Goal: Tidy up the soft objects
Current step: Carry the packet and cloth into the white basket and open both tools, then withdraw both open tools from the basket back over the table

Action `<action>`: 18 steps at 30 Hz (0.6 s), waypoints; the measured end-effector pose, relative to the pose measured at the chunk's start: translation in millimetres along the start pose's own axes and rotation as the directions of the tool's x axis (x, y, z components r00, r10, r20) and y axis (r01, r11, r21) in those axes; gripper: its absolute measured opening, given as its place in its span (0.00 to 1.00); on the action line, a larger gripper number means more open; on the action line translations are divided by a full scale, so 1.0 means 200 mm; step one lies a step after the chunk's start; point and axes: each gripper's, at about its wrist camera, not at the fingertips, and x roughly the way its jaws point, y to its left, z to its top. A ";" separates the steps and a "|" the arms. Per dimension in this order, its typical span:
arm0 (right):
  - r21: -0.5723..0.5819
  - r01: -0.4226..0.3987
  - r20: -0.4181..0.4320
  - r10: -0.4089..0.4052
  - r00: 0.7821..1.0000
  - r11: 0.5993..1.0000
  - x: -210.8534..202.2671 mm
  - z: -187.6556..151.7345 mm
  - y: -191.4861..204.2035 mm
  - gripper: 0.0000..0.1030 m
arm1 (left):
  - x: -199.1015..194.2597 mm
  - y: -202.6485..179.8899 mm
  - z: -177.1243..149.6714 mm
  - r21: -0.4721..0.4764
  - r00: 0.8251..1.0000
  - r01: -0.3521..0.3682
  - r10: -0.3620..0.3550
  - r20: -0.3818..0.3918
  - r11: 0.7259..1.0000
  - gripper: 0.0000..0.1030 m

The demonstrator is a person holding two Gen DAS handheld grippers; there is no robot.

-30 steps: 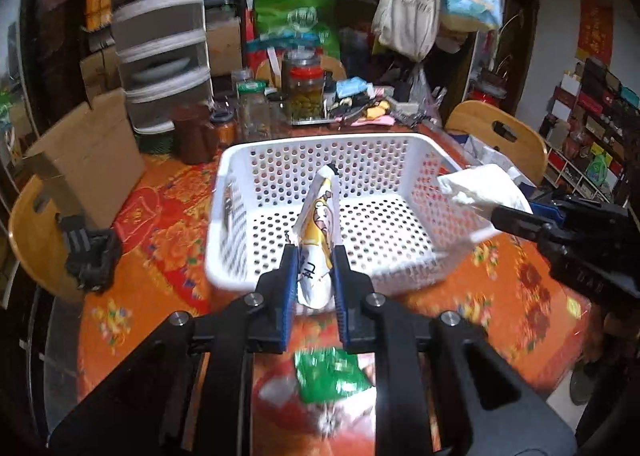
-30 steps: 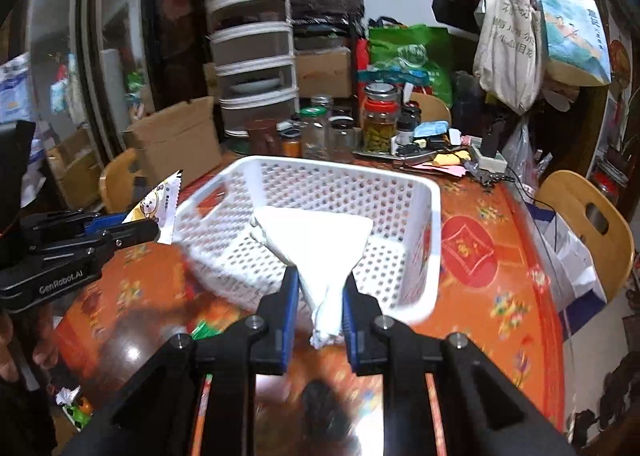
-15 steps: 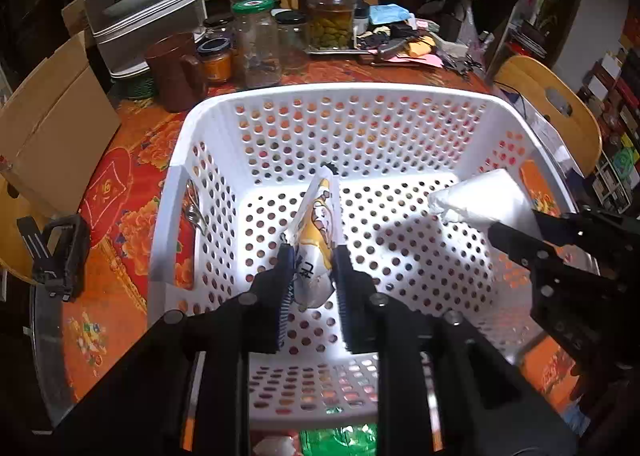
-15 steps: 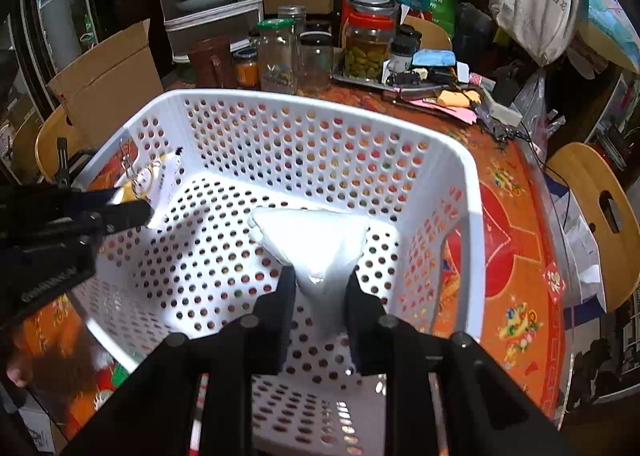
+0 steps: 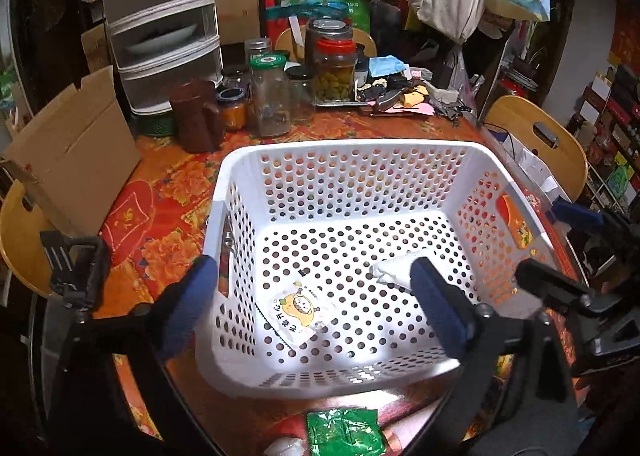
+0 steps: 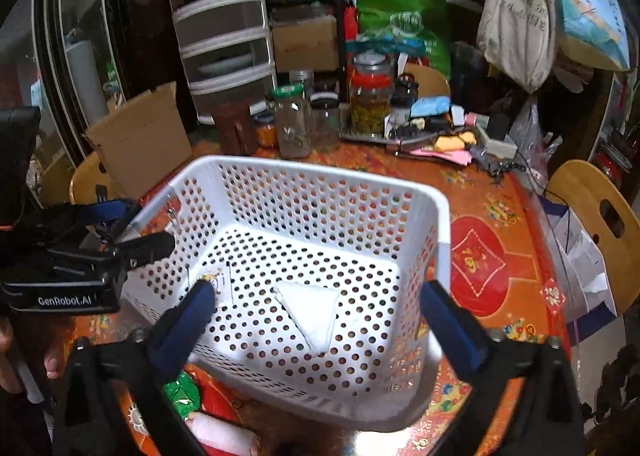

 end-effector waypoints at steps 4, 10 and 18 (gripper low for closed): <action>0.013 -0.002 0.016 0.001 1.000 1.000 -0.06 -0.01 -0.01 1.00 | -0.04 -0.01 -0.03 0.009 0.999 -0.042 0.042 0.010 0.999 1.00; 0.026 -0.008 0.036 0.007 0.999 1.000 -0.15 -0.06 -0.02 1.00 | -0.17 -0.01 -0.09 0.000 0.994 -0.094 0.094 0.062 0.996 1.00; 0.023 -0.011 0.115 0.008 0.993 1.000 -0.35 -0.16 0.02 1.00 | -0.49 -0.01 -0.22 -0.007 0.982 -0.072 0.073 0.173 0.997 1.00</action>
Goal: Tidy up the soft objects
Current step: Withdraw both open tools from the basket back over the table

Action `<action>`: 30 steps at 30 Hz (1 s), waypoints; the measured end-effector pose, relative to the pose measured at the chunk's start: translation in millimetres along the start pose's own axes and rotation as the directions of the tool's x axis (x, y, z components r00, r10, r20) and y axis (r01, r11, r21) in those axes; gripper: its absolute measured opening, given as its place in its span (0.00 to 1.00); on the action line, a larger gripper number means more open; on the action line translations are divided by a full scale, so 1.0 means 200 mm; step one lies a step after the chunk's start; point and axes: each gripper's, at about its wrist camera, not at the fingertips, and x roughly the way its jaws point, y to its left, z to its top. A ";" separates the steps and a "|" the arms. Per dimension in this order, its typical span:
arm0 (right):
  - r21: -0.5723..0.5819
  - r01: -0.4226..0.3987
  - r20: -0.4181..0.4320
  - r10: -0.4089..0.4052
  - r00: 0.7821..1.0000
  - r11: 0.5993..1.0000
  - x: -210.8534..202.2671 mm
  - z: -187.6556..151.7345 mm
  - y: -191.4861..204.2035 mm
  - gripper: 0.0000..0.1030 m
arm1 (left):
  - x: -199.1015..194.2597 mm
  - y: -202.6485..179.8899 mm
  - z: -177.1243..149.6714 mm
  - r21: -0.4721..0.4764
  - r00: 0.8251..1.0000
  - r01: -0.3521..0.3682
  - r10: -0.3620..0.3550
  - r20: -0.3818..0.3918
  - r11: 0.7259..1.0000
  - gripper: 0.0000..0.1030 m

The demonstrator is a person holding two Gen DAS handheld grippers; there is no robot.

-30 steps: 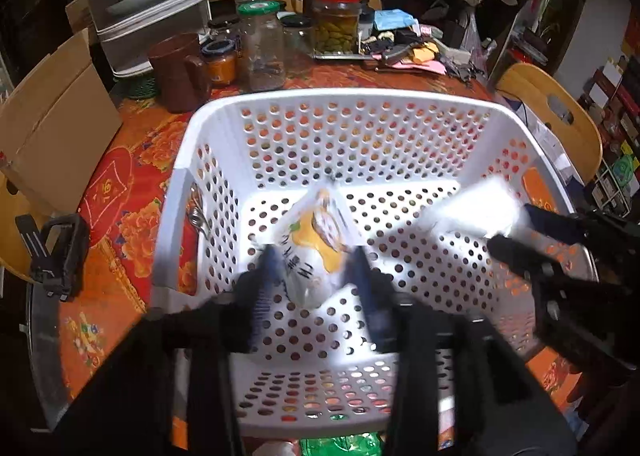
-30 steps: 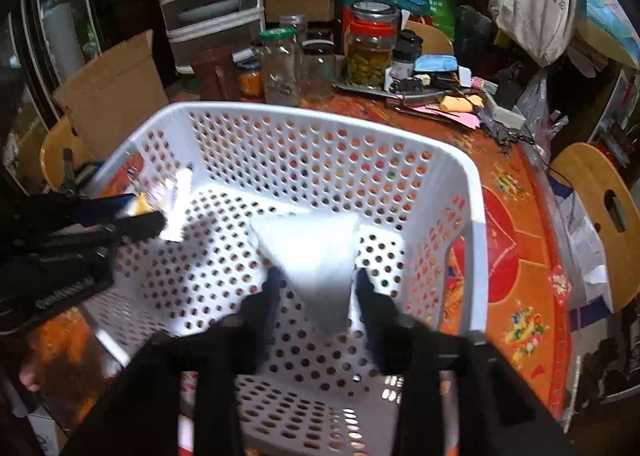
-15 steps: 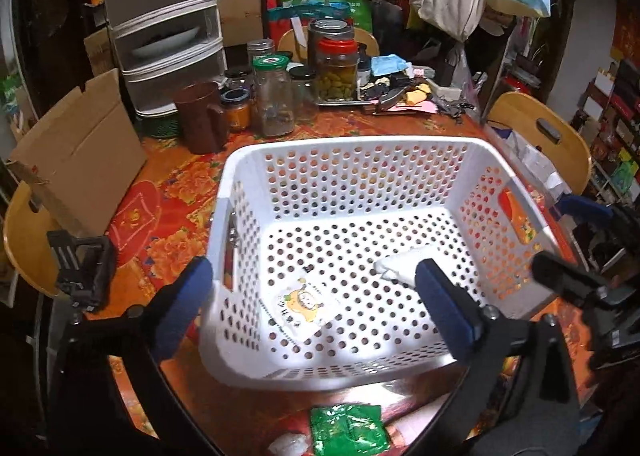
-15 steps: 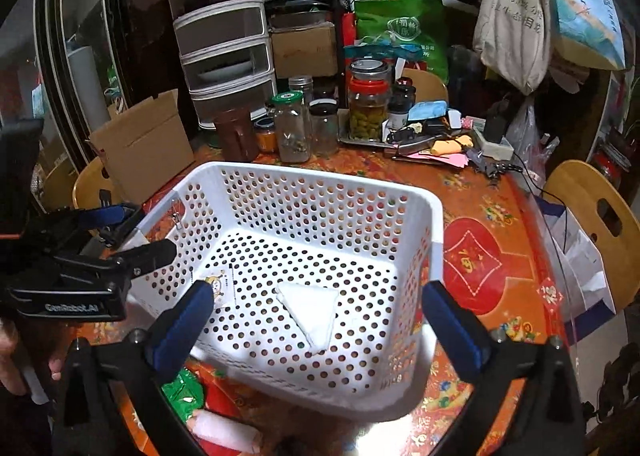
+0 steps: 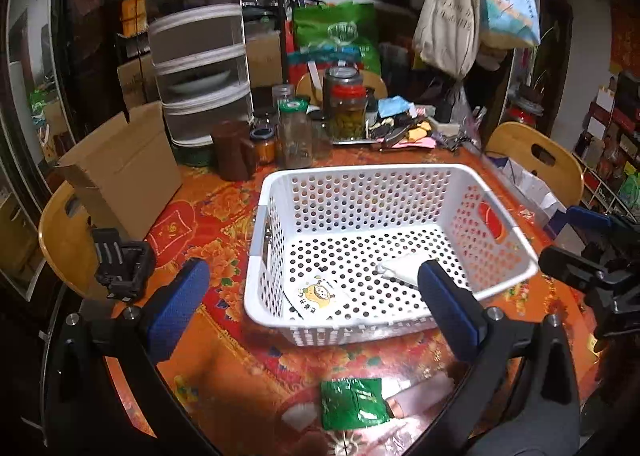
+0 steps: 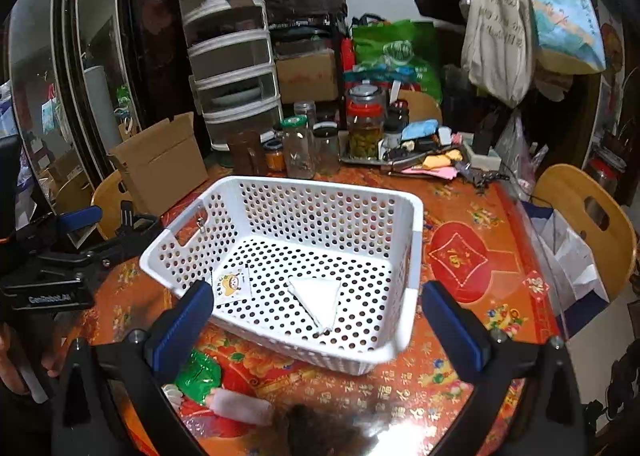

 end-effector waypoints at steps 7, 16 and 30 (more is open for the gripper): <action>-0.013 0.010 0.038 -0.010 0.999 1.000 -0.15 -0.07 0.05 1.00 | -0.23 -0.02 -0.08 0.014 0.999 0.008 -0.009 0.048 1.000 1.00; -0.012 0.028 0.086 -0.027 0.996 1.000 -0.31 -0.24 0.10 1.00 | -0.38 -0.06 -0.27 0.033 0.998 0.000 -0.002 0.061 0.999 1.00; -0.016 0.034 0.082 -0.033 0.996 0.999 -0.41 -0.55 0.17 1.00 | -0.40 0.00 -0.58 0.015 0.999 0.035 -0.035 -0.018 0.999 1.00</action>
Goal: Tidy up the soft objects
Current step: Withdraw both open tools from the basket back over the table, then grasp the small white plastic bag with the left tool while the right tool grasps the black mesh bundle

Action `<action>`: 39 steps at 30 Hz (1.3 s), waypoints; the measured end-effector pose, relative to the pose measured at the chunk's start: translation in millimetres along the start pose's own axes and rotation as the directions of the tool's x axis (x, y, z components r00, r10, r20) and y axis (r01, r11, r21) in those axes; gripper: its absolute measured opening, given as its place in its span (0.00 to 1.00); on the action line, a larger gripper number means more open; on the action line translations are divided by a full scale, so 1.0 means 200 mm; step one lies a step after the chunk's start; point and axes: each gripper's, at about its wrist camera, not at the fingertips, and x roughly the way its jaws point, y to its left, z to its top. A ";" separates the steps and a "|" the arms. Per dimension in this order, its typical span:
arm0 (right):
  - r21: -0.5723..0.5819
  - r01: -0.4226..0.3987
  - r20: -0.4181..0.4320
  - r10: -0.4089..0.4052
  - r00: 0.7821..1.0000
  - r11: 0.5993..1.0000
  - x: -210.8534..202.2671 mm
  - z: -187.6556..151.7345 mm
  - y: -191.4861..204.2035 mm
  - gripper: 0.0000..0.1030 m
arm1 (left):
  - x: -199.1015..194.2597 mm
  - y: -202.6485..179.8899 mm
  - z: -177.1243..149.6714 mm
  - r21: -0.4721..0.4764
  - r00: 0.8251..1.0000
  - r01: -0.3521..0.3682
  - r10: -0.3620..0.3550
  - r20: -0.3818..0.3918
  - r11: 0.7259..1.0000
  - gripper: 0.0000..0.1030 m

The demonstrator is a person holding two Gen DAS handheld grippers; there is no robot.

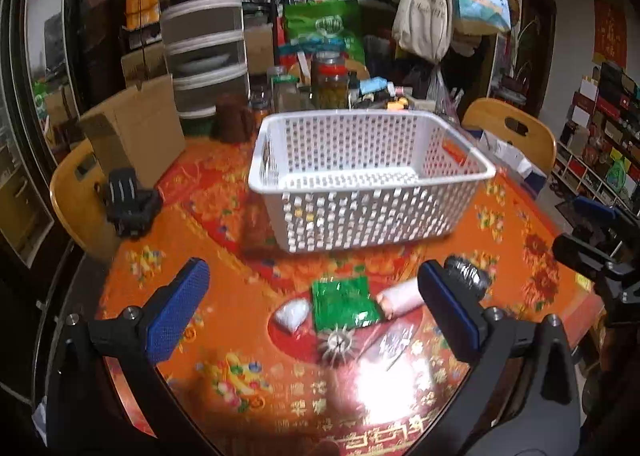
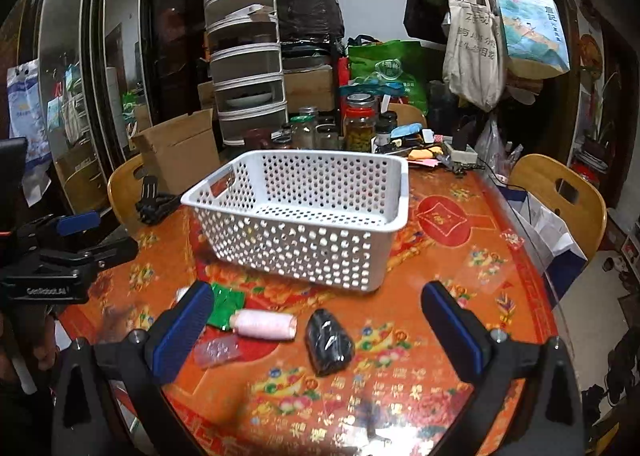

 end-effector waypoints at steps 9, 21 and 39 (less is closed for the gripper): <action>0.013 -0.020 -0.057 0.020 0.998 1.000 0.10 -0.15 -0.02 0.94 | 0.18 0.12 -0.18 -0.036 0.997 -0.011 0.009 -0.072 0.999 1.00; 0.020 -0.021 -0.211 0.025 0.977 1.000 0.43 -0.28 -0.06 0.72 | 0.53 0.23 -0.30 -0.050 0.982 0.014 -0.024 -0.185 0.999 0.82; 0.007 -0.027 -0.285 0.028 0.958 1.000 0.59 -0.32 -0.06 0.62 | 0.79 0.22 -0.34 -0.050 0.960 0.063 -0.075 -0.270 0.997 0.38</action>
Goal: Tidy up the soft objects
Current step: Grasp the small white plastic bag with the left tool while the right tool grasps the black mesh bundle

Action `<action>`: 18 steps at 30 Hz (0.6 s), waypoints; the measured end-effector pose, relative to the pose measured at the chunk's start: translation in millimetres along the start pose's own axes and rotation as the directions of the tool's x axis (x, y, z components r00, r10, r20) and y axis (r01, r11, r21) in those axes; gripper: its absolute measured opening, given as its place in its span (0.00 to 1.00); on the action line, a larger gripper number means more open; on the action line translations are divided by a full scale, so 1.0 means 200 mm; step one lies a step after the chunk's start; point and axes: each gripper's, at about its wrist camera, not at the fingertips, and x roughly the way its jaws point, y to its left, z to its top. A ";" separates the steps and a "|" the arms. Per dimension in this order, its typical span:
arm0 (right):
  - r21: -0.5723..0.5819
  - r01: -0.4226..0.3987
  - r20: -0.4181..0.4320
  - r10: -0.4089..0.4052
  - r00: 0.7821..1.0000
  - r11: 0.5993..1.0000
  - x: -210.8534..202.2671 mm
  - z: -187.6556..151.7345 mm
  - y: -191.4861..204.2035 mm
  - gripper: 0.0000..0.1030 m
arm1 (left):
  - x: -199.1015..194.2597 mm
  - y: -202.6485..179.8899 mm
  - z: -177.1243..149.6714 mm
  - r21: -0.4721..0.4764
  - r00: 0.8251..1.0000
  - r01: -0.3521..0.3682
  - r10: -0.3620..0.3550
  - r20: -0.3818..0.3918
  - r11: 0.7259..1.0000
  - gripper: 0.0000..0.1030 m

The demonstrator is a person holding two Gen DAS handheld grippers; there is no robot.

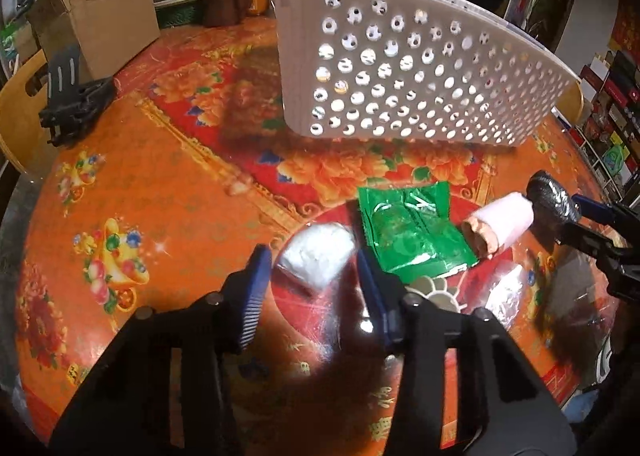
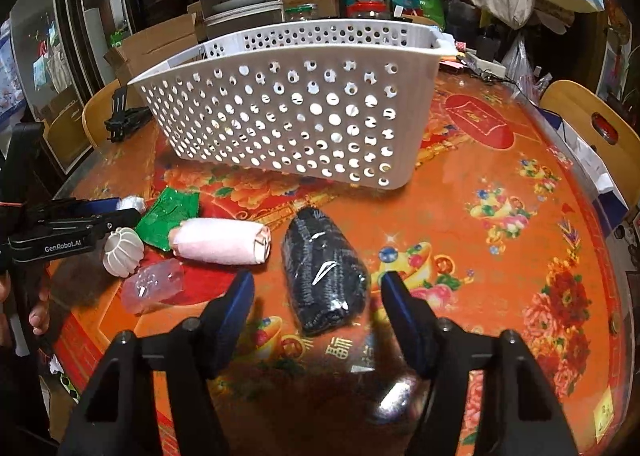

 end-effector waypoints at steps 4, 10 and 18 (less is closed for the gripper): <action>0.000 0.002 -0.012 -0.002 1.000 1.000 0.03 0.00 0.00 0.57 | 0.00 0.00 0.01 0.004 1.000 -0.005 0.005 0.004 1.000 0.32; -0.002 0.014 -0.031 -0.014 0.999 1.000 0.07 0.00 -0.01 0.44 | 0.00 0.01 0.01 -0.001 1.000 -0.003 0.003 0.014 1.000 0.30; -0.005 0.015 0.010 -0.015 1.000 1.000 0.01 -0.01 0.00 0.43 | -0.07 -0.01 -0.01 0.016 0.997 -0.003 0.002 0.082 1.000 0.30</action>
